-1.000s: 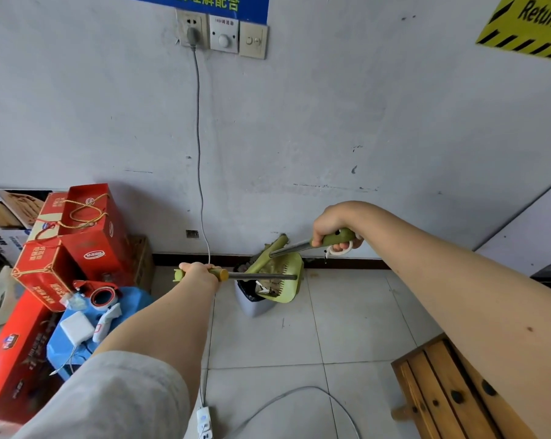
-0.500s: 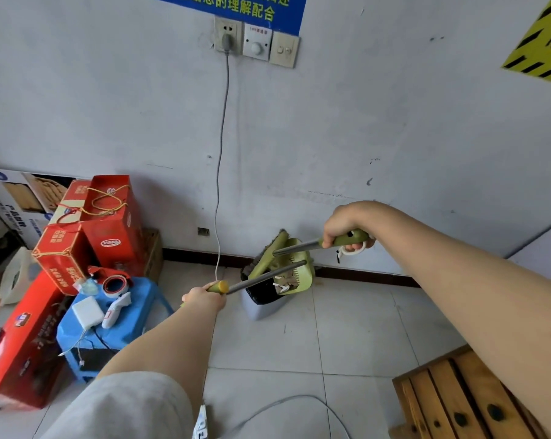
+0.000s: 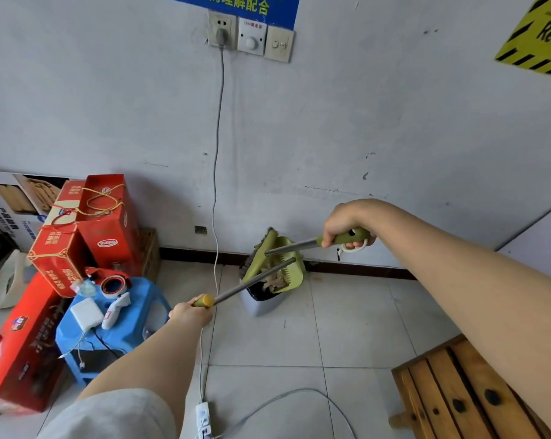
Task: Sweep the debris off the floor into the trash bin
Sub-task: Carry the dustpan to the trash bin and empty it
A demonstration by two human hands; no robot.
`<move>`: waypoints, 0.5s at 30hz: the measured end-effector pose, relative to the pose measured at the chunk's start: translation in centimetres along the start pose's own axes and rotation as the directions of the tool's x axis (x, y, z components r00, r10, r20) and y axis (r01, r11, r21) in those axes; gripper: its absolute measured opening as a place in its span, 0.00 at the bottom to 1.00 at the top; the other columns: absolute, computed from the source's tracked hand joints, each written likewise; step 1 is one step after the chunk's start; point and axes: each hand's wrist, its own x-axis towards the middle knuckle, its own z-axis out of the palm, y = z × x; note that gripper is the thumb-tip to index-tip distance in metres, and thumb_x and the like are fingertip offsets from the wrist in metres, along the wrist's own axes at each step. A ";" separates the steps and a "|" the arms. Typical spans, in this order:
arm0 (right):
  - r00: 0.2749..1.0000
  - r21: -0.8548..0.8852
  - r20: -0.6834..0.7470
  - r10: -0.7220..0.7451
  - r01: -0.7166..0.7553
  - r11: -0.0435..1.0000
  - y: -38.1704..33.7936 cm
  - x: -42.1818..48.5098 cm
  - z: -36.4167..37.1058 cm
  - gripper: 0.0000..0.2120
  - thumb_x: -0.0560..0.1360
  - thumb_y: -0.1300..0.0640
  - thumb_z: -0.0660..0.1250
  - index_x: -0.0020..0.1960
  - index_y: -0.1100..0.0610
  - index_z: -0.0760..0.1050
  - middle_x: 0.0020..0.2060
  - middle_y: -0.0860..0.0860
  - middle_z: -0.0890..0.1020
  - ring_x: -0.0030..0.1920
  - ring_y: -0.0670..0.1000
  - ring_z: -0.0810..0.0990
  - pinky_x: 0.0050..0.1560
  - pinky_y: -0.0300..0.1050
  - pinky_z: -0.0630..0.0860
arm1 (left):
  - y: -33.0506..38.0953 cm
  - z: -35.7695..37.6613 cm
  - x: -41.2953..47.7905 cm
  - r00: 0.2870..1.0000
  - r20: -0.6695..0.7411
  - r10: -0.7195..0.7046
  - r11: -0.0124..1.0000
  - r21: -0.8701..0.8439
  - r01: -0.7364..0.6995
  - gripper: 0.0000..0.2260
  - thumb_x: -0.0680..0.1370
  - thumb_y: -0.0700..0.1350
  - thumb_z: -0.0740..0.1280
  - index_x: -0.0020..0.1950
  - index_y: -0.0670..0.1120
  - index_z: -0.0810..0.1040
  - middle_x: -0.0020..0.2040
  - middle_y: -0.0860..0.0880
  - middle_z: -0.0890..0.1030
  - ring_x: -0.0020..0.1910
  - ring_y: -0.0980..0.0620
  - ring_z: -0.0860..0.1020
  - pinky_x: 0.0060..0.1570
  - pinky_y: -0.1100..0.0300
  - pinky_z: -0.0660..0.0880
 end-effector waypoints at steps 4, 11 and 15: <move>0.999 0.027 -0.023 -0.030 0.030 0.999 -0.1 0.0 0.3 0.10 0.75 0.54 0.68 0.41 0.59 0.70 0.20 0.54 0.73 0.16 0.49 0.68 0.32 0.40 0.65 | 0.7 -0.9 -0.5 0.998 0.016 -0.060 0.998 -0.027 0.061 0.09 0.80 0.44 0.58 0.56 0.57 0.72 0.39 0.54 0.68 0.27 0.55 0.63 0.22 0.70 0.60; 0.999 -0.078 -0.025 -0.048 0.046 0.996 -0.8 -0.5 0.7 0.11 0.76 0.54 0.67 0.42 0.59 0.69 0.29 0.55 0.71 0.20 0.50 0.68 0.29 0.35 0.67 | 0.2 -0.6 -1.7 0.998 0.059 0.028 0.990 0.139 -0.036 0.13 0.79 0.44 0.57 0.60 0.57 0.71 0.36 0.53 0.65 0.31 0.62 0.66 0.29 0.73 0.66; 0.999 -0.105 -0.016 -0.049 0.047 0.993 -0.1 -0.8 0.7 0.09 0.77 0.57 0.67 0.42 0.58 0.69 0.33 0.56 0.70 0.13 0.48 0.67 0.24 0.30 0.69 | -1.3 0.3 -2.8 0.993 0.034 0.109 0.984 0.138 -0.112 0.18 0.79 0.44 0.57 0.69 0.55 0.69 0.52 0.56 0.72 0.42 0.58 0.69 0.41 0.67 0.71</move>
